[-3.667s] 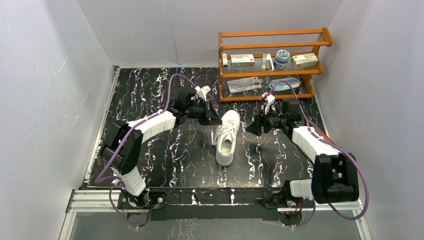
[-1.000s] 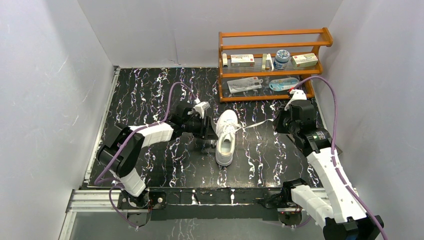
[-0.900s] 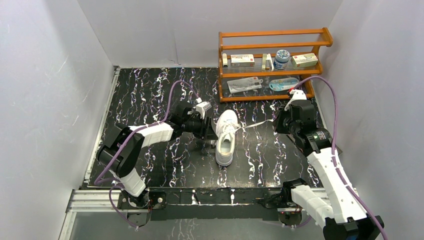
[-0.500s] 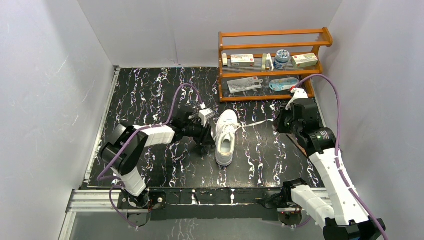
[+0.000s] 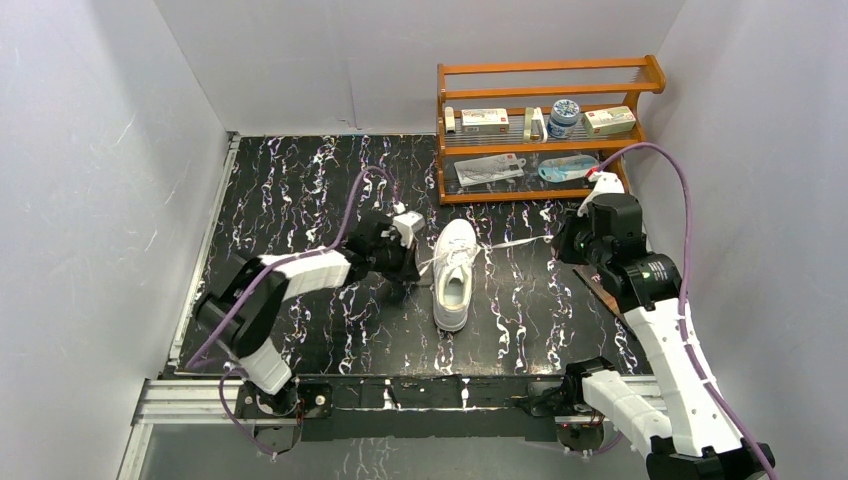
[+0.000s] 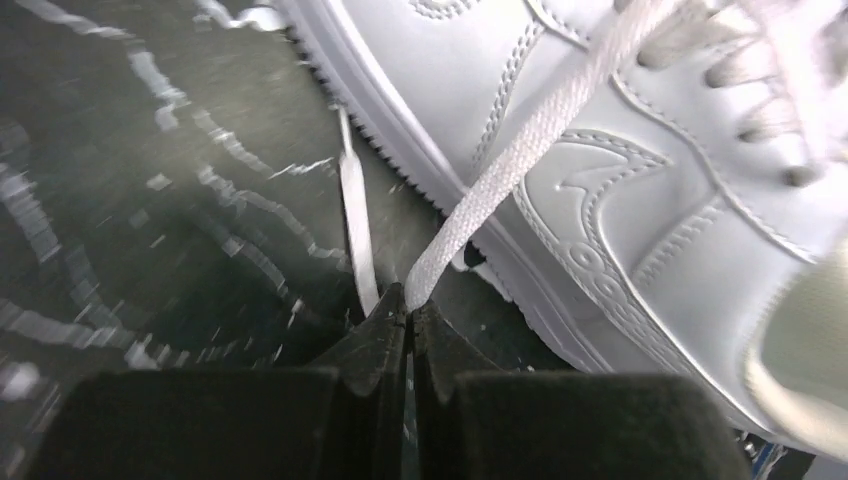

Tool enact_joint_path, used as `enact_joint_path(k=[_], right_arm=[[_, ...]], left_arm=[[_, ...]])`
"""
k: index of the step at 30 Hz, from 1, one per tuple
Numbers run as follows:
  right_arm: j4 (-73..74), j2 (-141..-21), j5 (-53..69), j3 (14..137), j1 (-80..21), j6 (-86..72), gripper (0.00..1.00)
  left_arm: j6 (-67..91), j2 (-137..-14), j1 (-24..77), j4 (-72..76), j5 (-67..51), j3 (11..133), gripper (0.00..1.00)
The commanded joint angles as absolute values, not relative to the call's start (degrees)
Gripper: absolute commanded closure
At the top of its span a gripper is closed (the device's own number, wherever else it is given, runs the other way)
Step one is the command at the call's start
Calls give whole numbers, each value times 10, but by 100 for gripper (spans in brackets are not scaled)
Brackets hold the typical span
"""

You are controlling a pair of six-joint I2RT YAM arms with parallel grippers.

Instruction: Tie the shoes

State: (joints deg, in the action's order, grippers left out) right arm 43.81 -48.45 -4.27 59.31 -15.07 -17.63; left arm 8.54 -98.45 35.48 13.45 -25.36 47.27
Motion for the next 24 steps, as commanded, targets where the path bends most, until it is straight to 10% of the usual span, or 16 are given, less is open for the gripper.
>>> enact_joint_path(k=[1, 24], right_arm=[[428, -468, -80, 621, -150, -165, 100], [486, -592, -377, 580, -142, -200, 100]], left_arm=[[139, -827, 355, 0, -109, 467, 100], [321, -668, 355, -294, 78, 532, 100]])
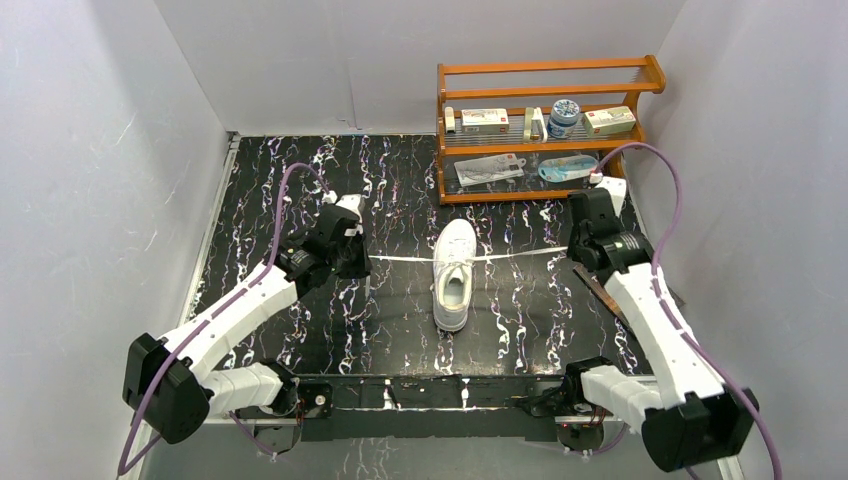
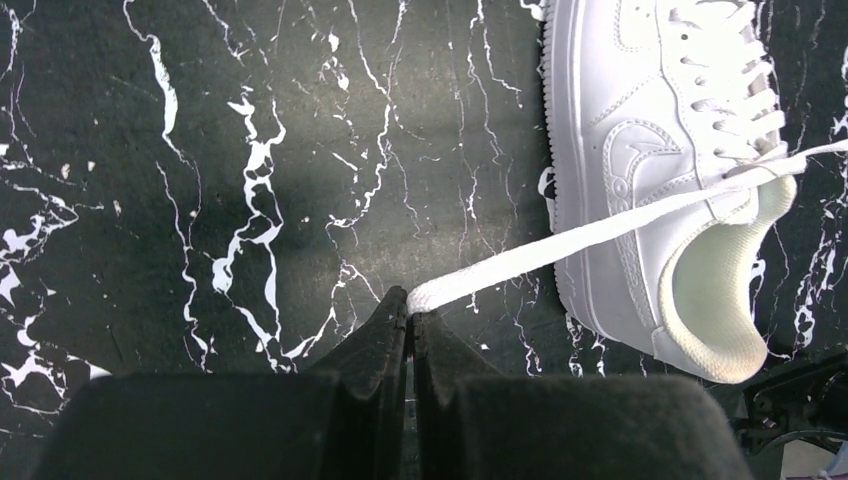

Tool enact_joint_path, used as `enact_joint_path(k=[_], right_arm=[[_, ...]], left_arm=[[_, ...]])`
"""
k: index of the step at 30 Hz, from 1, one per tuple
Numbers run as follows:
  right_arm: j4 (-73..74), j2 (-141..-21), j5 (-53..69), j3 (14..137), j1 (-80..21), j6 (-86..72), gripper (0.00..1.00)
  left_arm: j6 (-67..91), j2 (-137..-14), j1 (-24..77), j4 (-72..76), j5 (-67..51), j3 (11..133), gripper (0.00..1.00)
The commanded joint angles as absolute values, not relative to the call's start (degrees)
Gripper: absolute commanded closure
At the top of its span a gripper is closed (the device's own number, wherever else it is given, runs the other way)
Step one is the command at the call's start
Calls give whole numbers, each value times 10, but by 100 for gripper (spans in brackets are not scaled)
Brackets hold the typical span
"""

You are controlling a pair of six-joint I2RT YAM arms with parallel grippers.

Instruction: Tie the shoes

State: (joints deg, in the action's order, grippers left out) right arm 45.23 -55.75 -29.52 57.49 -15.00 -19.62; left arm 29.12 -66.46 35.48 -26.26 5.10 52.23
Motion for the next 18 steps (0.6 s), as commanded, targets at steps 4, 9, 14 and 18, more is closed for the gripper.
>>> enact_joint_path(k=[4, 9, 14, 18], right_arm=[[465, -615, -367, 571, -120, -173, 100], [464, -643, -368, 564, -97, -182, 100], [458, -678, -363, 545, -75, -204, 100], [447, -699, -363, 528, -61, -207, 100]], left_arm=[[325, -685, 350, -310, 94, 534, 100], [313, -707, 327, -325, 98, 539, 100], [306, -718, 298, -329, 71, 521, 100], [301, -728, 285, -318, 48, 501, 100]])
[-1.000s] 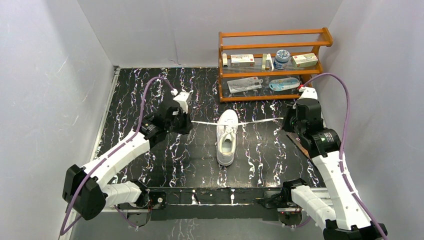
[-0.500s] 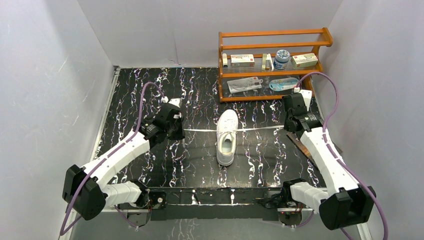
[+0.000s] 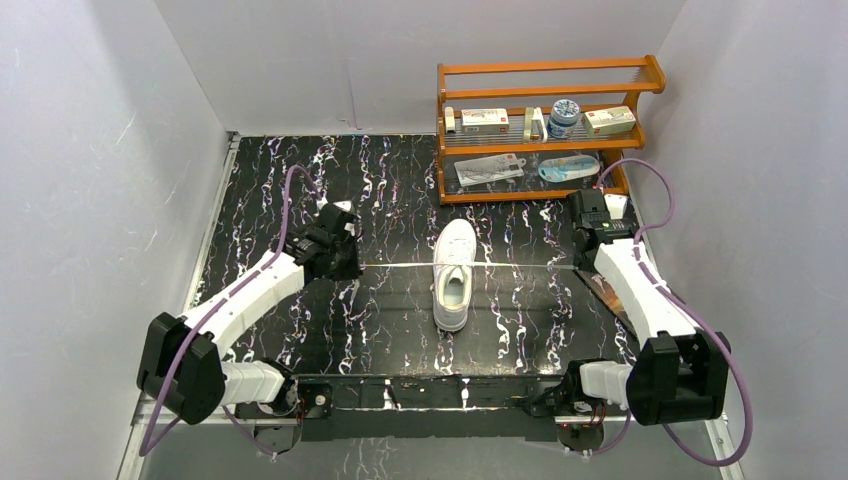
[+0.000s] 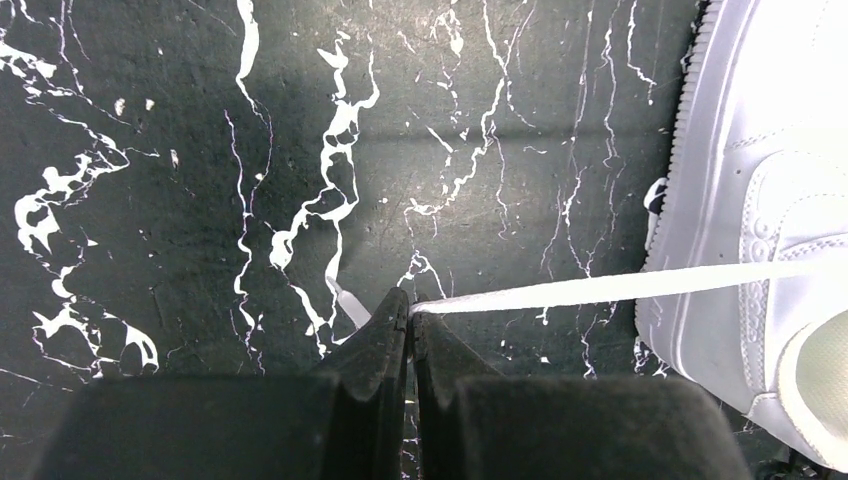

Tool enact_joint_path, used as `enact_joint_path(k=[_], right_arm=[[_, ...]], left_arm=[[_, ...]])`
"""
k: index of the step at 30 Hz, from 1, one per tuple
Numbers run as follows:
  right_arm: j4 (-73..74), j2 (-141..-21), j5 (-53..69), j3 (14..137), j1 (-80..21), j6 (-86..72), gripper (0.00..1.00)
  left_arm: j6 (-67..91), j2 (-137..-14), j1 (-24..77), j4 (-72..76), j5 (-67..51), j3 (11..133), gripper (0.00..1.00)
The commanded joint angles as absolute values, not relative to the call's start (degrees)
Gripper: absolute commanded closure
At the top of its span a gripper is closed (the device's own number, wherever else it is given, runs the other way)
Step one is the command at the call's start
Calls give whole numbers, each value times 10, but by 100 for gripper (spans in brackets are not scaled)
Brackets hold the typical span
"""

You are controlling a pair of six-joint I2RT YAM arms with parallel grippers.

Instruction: Tie the shoes

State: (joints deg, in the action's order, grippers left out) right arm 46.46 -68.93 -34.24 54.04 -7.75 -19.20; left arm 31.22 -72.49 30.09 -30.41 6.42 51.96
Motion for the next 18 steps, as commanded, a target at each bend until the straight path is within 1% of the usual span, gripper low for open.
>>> enact_joint_path(k=[1, 12, 18], right_arm=[[441, -699, -362, 522, -59, -206, 100], [433, -756, -353, 523, -40, -193, 100], [446, -771, -342, 536, -47, -192, 100]], left_arm=[[301, -733, 281, -315, 43, 494, 100], [333, -780, 253, -298, 0, 450, 100], [330, -796, 253, -256, -75, 440, 100]])
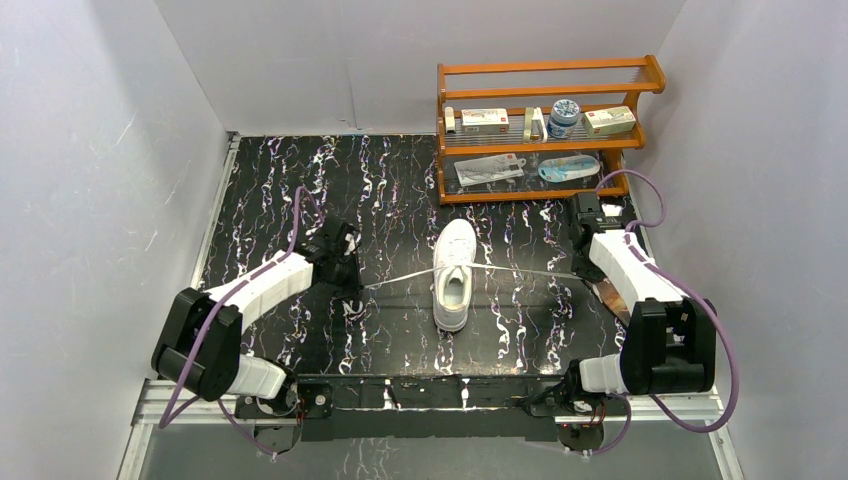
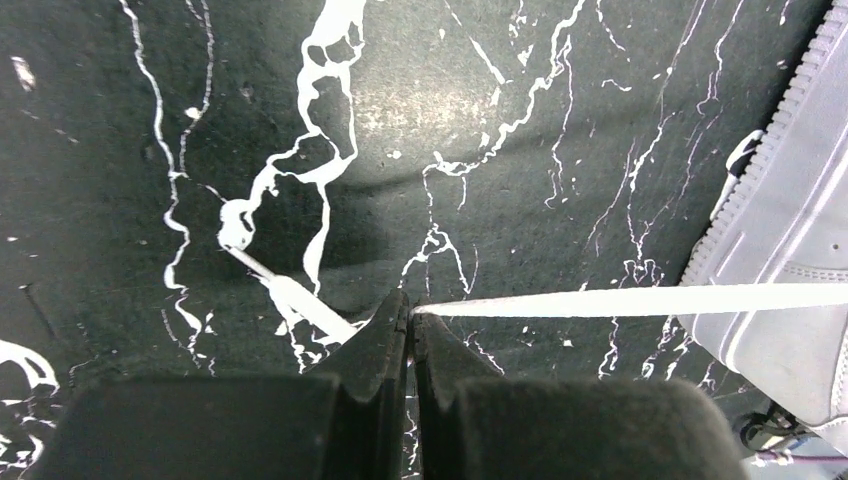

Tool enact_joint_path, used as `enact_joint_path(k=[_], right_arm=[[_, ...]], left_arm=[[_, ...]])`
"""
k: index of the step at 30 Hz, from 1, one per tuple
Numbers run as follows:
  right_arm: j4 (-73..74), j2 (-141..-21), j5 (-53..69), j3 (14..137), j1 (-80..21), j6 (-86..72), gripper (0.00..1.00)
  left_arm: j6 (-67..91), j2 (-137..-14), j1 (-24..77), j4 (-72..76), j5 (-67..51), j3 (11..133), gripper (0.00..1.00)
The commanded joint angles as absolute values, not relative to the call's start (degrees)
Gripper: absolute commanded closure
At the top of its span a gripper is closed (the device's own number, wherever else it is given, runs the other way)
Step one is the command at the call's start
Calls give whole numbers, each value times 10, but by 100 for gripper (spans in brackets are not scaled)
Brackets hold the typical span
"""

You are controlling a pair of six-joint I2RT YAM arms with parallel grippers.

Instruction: Tie the shoes

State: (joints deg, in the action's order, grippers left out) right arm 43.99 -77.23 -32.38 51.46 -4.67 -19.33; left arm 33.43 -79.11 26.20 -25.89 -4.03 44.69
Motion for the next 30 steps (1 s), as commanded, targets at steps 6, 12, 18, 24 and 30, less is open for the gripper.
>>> enact_joint_path(k=[6, 12, 18, 24, 30], right_arm=[[457, -731, -250, 585, -75, -163, 100], [438, -678, -151, 581, -83, -143, 100], [452, -648, -101, 590, -84, -148, 100], [488, -628, -68, 608, -84, -161, 100], [532, -617, -65, 634, -84, -156, 100]], left_arm=[[297, -765, 253, -246, -87, 472, 72], [242, -683, 253, -215, -97, 471, 42], [156, -626, 259, -16, -222, 396, 16], [30, -716, 271, 90, -342, 376, 19], [-77, -797, 324, 163, -348, 373, 20]])
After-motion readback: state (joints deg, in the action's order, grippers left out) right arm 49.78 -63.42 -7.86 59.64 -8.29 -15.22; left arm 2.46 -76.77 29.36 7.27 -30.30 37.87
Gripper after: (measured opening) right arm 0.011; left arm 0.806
